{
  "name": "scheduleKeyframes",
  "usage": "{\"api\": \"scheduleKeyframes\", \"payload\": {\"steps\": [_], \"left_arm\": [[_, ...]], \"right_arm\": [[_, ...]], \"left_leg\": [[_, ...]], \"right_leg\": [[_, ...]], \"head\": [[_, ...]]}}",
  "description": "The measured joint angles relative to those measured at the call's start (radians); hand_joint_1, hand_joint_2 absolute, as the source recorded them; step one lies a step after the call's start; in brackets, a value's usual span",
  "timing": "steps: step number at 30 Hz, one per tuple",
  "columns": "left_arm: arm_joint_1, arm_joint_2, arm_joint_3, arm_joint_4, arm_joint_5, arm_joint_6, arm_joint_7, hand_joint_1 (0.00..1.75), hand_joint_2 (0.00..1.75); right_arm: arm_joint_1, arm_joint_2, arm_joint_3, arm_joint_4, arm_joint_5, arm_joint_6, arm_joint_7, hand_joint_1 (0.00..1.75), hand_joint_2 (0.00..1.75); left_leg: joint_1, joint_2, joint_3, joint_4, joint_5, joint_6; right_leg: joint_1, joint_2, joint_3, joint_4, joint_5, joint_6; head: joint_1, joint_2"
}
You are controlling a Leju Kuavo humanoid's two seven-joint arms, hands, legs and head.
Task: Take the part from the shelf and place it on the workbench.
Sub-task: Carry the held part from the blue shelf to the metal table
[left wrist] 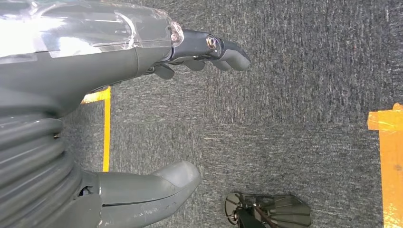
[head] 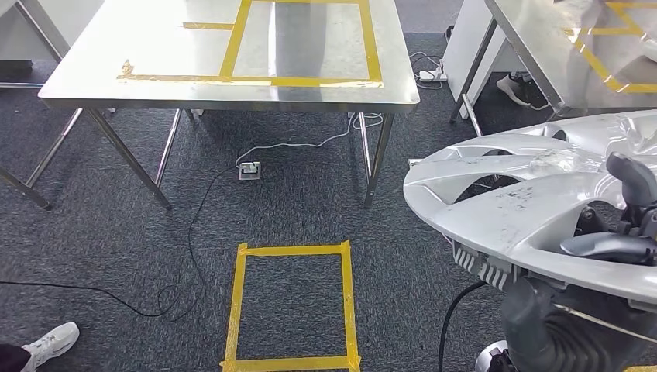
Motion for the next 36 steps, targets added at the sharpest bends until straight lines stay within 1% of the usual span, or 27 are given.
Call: {"api": "scheduleKeyframes", "payload": {"steps": [14,20,22,23,24,25,26,27,28,29,30,31,32,33,34,35,36], "left_arm": [[0.000,0.001,0.000,0.000,0.000,0.000,0.001,0.00,1.75],[0.000,0.005,0.000,0.000,-0.001,0.000,-0.001,0.00,1.75],[0.000,0.007,0.000,0.000,-0.001,0.000,-0.001,0.00,1.75],[0.000,0.008,0.000,0.000,-0.001,0.000,-0.001,0.00,1.75],[-0.001,0.008,0.000,0.000,-0.001,0.000,-0.002,0.00,1.75],[-0.002,0.008,0.000,0.000,-0.001,0.000,-0.002,0.00,1.75],[-0.004,0.008,0.000,0.000,-0.001,0.000,-0.002,0.00,1.75],[-0.006,0.008,0.000,0.000,-0.001,0.000,-0.002,0.00,1.75],[-0.007,0.008,0.000,0.000,-0.001,-0.001,-0.002,0.00,1.75],[-0.007,0.008,0.000,0.000,-0.001,-0.002,-0.002,0.00,1.75],[-0.006,0.008,0.000,0.000,-0.001,-0.003,-0.002,0.00,1.75],[-0.006,0.007,0.000,0.000,-0.001,-0.004,-0.003,0.00,1.75],[-0.006,0.006,0.000,0.000,-0.001,-0.005,-0.003,0.00,1.75],[-0.006,0.005,0.000,0.000,-0.001,-0.006,-0.004,0.00,1.75],[-0.006,0.004,0.000,0.000,-0.001,-0.006,-0.004,0.00,1.75],[-0.006,0.003,0.000,0.000,-0.001,-0.006,-0.004,0.00,1.75],[-0.005,0.003,0.000,0.000,-0.001,-0.006,-0.005,0.00,1.75]], "right_arm": [[-0.003,0.000,0.001,0.000,0.000,0.000,0.000,1.75,1.75],[-0.007,0.000,0.001,0.000,0.000,0.001,0.000,1.75,1.75],[-0.012,0.000,0.001,0.000,0.000,0.001,0.000,1.75,1.75],[-0.014,0.001,0.001,0.000,0.000,0.001,0.000,1.75,1.75],[-0.016,0.001,0.001,0.000,0.000,0.002,0.000,1.75,1.75],[-0.016,0.001,0.001,0.000,0.000,0.002,0.000,1.75,1.75],[-0.016,0.001,0.001,0.001,0.000,0.003,-0.001,1.75,1.75],[-0.015,0.000,0.001,0.001,0.000,0.003,-0.001,1.75,1.75],[-0.014,0.000,0.001,0.001,0.000,0.003,-0.001,1.75,1.75],[-0.013,0.000,0.001,0.002,-0.001,0.003,-0.002,1.75,1.75],[-0.012,0.000,0.001,0.003,-0.001,0.003,-0.002,1.75,1.75],[-0.012,0.000,0.001,0.004,-0.001,0.003,-0.002,1.75,1.75],[-0.012,0.000,0.001,0.004,-0.001,0.003,-0.002,1.75,1.75],[-0.012,0.001,0.001,0.005,-0.001,0.003,-0.002,1.75,1.75],[-0.013,0.001,0.001,0.005,-0.001,0.003,-0.002,1.75,1.75],[-0.013,0.000,0.001,0.006,-0.001,0.003,-0.002,1.75,1.75],[-0.013,0.000,0.001,0.006,-0.001,0.003,-0.002,1.75,1.75]], "left_leg": [[-0.002,0.002,0.000,0.001,-0.001,0.001],[-0.011,0.009,0.000,0.002,-0.006,0.011],[-0.011,0.007,0.001,-0.003,-0.006,0.018],[-0.008,0.005,0.005,-0.008,-0.005,0.022],[-0.004,0.002,0.010,-0.014,-0.003,0.026],[-0.001,-0.002,0.015,-0.020,-0.001,0.031],[-0.001,-0.005,0.018,-0.021,-0.002,0.033],[-0.001,-0.010,0.019,-0.022,-0.003,0.035],[-0.002,-0.015,0.022,-0.021,-0.004,0.037],[-0.003,-0.022,0.026,-0.021,-0.007,0.036],[-0.003,-0.029,0.031,-0.021,-0.010,0.035],[-0.003,-0.037,0.039,-0.021,-0.015,0.032],[-0.003,-0.043,0.047,-0.021,-0.020,0.028],[-0.004,-0.049,0.054,-0.020,-0.026,0.023],[-0.005,-0.052,0.056,-0.019,-0.030,0.017],[-0.005,-0.054,0.056,-0.019,-0.032,0.011],[-0.005,-0.053,0.055,-0.020,-0.033,0.005]], "right_leg": [[-0.001,0.000,0.000,-0.001,0.001,0.001],[-0.009,0.001,0.001,-0.003,0.003,0.008],[-0.010,-0.001,0.002,-0.007,0.003,0.014],[-0.010,0.007,0.002,-0.003,-0.002,0.017],[-0.011,0.023,-0.006,0.017,-0.016,0.019],[-0.011,0.043,-0.025,0.058,-0.039,0.019],[-0.011,0.065,-0.055,0.119,-0.068,0.018],[-0.011,0.078,-0.094,0.191,-0.095,0.017],[-0.010,0.084,-0.129,0.250,-0.110,0.016],[-0.010,0.086,-0.152,0.281,-0.106,0.014],[-0.010,0.087,-0.158,0.274,-0.080,0.012],[-0.010,0.087,-0.146,0.230,-0.038,0.009],[-0.010,0.087,-0.124,0.165,0.007,0.004],[-0.008,0.088,-0.101,0.106,0.039,0.000],[-0.006,0.088,-0.082,0.060,0.052,-0.005],[-0.003,0.089,-0.072,0.036,0.052,-0.010],[0.000,0.090,-0.068,0.030,0.044,-0.014]], "head": [[0.000,0.000],[-0.005,0.000],[-0.011,0.000],[-0.012,0.000],[-0.012,0.000],[-0.009,0.000],[-0.004,0.000],[0.000,0.000],[0.004,0.000],[0.006,0.000],[0.008,0.000],[0.011,0.000],[0.014,0.000],[0.016,0.000],[0.018,0.000],[0.017,0.000],[0.014,0.000]]}}
